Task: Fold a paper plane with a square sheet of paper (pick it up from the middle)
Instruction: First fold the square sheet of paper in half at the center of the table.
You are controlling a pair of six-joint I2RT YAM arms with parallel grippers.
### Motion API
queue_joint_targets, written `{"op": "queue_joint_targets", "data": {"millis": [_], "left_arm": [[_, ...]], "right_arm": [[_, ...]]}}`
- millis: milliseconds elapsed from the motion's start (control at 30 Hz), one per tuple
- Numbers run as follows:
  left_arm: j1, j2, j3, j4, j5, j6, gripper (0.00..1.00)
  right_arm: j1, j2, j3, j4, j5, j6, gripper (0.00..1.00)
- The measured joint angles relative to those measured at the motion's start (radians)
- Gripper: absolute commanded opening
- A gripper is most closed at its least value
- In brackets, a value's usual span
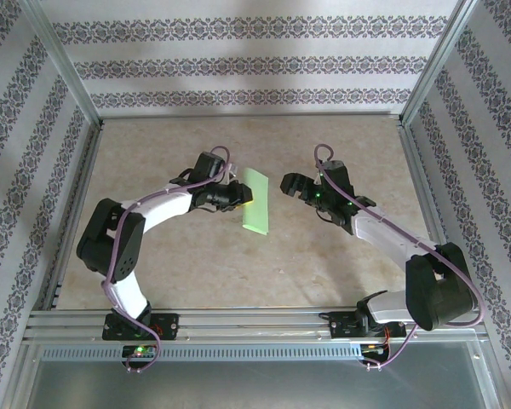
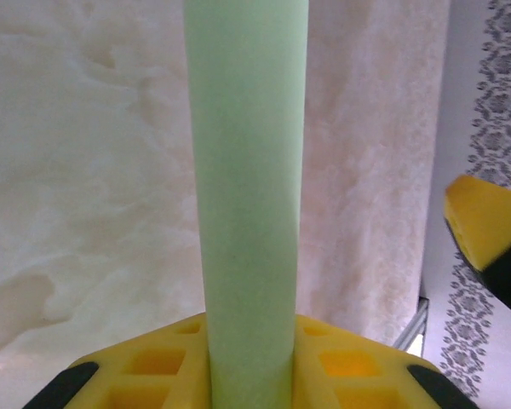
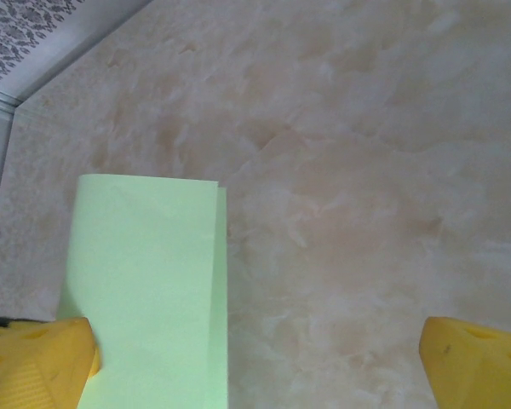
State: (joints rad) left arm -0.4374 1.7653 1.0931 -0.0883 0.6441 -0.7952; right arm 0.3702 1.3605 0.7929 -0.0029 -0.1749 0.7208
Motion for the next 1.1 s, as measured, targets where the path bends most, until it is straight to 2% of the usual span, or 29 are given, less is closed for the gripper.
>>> {"op": "queue_joint_targets", "data": {"millis": [267, 567, 1100], "left_arm": [[0.0, 0.086, -0.029, -0.018, -0.096, 0.009, 0.27], [0.0, 0.09, -0.034, -0.062, -0.201, 0.009, 0.31], [-0.008, 0.072, -0.046, -0.087, -0.268, 0.009, 0.5]], "right_arm": [[-0.002, 0.004, -0.004, 0.016, -0.019, 0.018, 0.98], [-0.002, 0.016, -0.004, 0.019, -0.028, 0.034, 0.98], [-0.002, 0.077, -0.006, 0.045, -0.058, 0.062, 0.98]]}}
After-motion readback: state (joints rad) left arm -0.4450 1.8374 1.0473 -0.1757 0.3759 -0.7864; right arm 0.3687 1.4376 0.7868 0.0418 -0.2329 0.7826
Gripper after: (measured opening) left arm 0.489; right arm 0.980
